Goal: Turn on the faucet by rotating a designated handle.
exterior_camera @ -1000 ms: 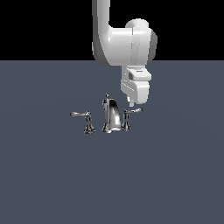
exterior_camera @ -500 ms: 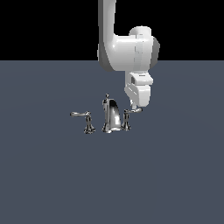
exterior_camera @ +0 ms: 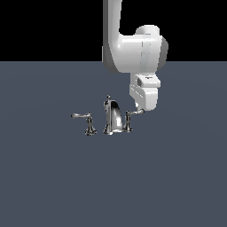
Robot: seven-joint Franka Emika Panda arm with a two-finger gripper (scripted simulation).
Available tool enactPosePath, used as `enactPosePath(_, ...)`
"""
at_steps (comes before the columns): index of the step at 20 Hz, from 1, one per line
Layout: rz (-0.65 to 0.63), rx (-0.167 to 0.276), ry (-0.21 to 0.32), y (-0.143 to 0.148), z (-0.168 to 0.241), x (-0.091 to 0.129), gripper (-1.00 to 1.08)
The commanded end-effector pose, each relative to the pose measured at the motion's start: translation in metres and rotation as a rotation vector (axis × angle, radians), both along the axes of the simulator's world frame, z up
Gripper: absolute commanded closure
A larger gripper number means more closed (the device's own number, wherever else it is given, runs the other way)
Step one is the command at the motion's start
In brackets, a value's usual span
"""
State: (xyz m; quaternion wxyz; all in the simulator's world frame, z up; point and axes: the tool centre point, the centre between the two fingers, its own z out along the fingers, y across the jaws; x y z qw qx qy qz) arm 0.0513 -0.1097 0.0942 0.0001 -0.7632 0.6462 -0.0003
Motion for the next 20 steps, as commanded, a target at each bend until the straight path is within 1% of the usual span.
enactPosePath(1,-0.001,0.0,0.001,-0.006,0.0,-0.008,1.08)
enactPosePath(4,-0.002,0.0,0.001,-0.012,0.0,-0.018,1.08)
enactPosePath(5,-0.002,0.0,0.001,-0.012,0.0,-0.018,1.08)
enactPosePath(6,0.01,0.002,-0.008,-0.003,0.0,-0.01,1.08)
enactPosePath(20,0.0,0.001,-0.001,-0.003,0.0,-0.056,1.08)
